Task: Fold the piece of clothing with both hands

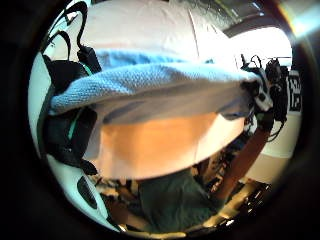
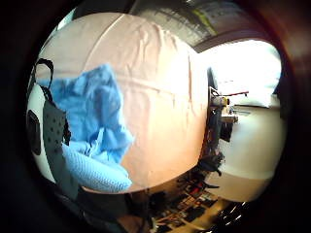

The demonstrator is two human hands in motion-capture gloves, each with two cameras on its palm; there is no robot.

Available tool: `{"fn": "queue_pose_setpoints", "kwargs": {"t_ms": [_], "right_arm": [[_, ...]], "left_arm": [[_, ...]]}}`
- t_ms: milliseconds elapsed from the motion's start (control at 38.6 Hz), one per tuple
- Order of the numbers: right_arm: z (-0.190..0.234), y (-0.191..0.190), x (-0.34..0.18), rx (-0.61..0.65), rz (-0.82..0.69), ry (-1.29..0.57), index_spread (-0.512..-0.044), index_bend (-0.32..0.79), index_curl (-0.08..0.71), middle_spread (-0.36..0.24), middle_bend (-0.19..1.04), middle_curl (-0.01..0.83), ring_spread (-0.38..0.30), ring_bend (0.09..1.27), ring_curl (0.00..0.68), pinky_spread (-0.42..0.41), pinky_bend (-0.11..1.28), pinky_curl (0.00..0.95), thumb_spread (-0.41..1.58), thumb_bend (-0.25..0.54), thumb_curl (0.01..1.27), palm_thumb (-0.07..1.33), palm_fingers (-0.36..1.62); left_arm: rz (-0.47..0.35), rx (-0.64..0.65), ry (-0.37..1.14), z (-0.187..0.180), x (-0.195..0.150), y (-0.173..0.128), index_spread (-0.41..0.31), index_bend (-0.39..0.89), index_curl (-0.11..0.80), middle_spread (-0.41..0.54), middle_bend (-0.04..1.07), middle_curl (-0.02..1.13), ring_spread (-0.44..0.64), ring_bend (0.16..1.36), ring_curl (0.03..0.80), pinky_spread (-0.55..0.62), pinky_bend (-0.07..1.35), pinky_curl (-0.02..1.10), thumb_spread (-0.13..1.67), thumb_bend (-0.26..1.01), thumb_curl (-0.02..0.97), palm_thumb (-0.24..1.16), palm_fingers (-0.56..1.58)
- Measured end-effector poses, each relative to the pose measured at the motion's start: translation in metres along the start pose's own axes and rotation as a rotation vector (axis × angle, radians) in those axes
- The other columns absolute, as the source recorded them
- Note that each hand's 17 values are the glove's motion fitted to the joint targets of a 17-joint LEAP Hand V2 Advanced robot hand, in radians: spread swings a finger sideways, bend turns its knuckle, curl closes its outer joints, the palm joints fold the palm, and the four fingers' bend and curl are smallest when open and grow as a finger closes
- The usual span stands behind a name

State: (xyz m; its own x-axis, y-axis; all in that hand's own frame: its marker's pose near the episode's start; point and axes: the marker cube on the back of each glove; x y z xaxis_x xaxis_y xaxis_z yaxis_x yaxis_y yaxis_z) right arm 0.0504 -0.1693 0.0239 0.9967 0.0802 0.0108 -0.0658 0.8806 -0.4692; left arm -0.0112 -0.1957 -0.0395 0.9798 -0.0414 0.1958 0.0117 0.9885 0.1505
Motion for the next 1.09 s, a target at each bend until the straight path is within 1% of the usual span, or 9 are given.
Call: {"fn": "queue_pose_setpoints", "kwargs": {"t_ms": [155,363,441,466,570,700,803,933,1088], "right_arm": [[0.011,-0.035,0.003,0.179,0.097,0.155,-0.317,0.17,0.378,-0.246,0.58,0.513,-0.229,0.91,0.503,-0.377,0.66,0.416,1.26,0.036,0.30,0.83,1.37],[0.021,-0.051,0.014,0.099,0.175,0.138,-0.322,0.18,0.402,-0.261,0.55,0.504,-0.230,0.87,0.498,-0.382,0.66,0.419,1.24,0.002,0.29,0.83,1.35],[0.012,-0.045,0.024,0.093,0.100,0.049,-0.327,0.05,0.362,-0.262,0.52,0.493,-0.241,0.86,0.492,-0.384,0.69,0.419,1.24,0.014,0.31,0.87,1.19],[0.010,-0.041,0.024,0.078,0.050,0.000,-0.331,-0.04,0.326,-0.278,0.43,0.465,-0.250,0.85,0.483,-0.375,0.76,0.435,1.23,0.007,0.31,0.87,1.03],[0.006,-0.025,0.038,0.237,0.071,-0.092,-0.328,0.01,0.301,-0.251,0.25,0.428,-0.237,0.74,0.474,-0.281,0.85,0.469,1.21,-0.016,0.33,0.86,0.61],[0.028,-0.009,0.073,0.414,0.238,-0.189,-0.329,0.05,0.257,-0.220,0.22,0.409,-0.203,0.66,0.420,-0.191,0.82,0.437,1.19,-0.022,0.34,0.83,0.58],[0.066,-0.019,0.099,0.422,0.367,-0.129,-0.329,0.13,0.265,-0.200,0.22,0.405,-0.106,0.53,0.375,-0.069,0.74,0.410,1.19,-0.097,0.30,0.64,0.43],[0.108,-0.019,0.090,0.367,0.322,-0.234,-0.316,0.07,0.243,-0.107,0.25,0.414,0.021,0.42,0.348,0.065,0.75,0.405,1.16,-0.108,0.25,0.38,0.23],[0.094,-0.031,0.071,0.693,0.308,-0.324,-0.304,0.05,0.197,-0.103,0.36,0.433,0.028,0.53,0.341,0.150,0.64,0.343,1.19,0.005,0.26,0.39,0.39]], "left_arm": [[-0.020,-0.071,-0.024,0.041,0.012,-0.022,-0.327,0.25,0.436,-0.364,0.60,0.54,-0.36,0.71,0.434,-0.31,0.40,0.36,1.29,0.00,0.287,0.68,1.20],[0.026,-0.048,0.162,0.056,0.026,-0.041,-0.315,0.20,0.450,-0.349,0.54,0.53,-0.34,0.69,0.435,-0.26,0.31,0.35,1.35,0.02,0.292,0.74,1.20],[-0.002,-0.069,0.174,0.052,0.016,-0.030,-0.288,0.10,0.427,-0.343,0.54,0.52,-0.34,0.71,0.442,-0.23,0.30,0.36,1.35,0.02,0.291,0.74,1.12],[-0.005,-0.054,0.190,0.049,0.015,-0.028,-0.252,0.00,0.391,-0.318,0.48,0.51,-0.31,0.69,0.437,-0.19,0.32,0.37,1.33,0.00,0.290,0.72,0.91],[-0.050,0.064,0.182,0.044,0.003,-0.022,-0.199,-0.04,0.328,-0.279,0.45,0.52,-0.28,0.70,0.460,-0.13,0.40,0.40,1.28,-0.02,0.293,0.69,0.74],[-0.017,0.234,0.240,0.050,0.011,-0.011,-0.167,0.00,0.268,-0.259,0.42,0.49,-0.25,0.70,0.435,-0.09,0.42,0.40,1.24,-0.02,0.301,0.67,0.72],[-0.010,0.115,0.112,0.082,0.020,0.000,-0.175,0.13,0.283,-0.248,0.42,0.48,-0.19,0.57,0.398,-0.04,0.39,0.39,1.24,-0.03,0.295,0.62,0.68],[0.042,0.001,0.146,0.118,0.038,0.009,-0.175,0.26,0.345,-0.162,0.23,0.46,-0.03,0.45,0.377,0.08,0.38,0.40,1.29,-0.04,0.269,0.52,0.45],[0.050,0.010,0.257,0.140,0.036,0.007,-0.167,0.25,0.366,-0.102,0.16,0.40,0.08,0.41,0.337,0.21,0.32,0.36,1.39,-0.04,0.212,0.35,0.38]]}}
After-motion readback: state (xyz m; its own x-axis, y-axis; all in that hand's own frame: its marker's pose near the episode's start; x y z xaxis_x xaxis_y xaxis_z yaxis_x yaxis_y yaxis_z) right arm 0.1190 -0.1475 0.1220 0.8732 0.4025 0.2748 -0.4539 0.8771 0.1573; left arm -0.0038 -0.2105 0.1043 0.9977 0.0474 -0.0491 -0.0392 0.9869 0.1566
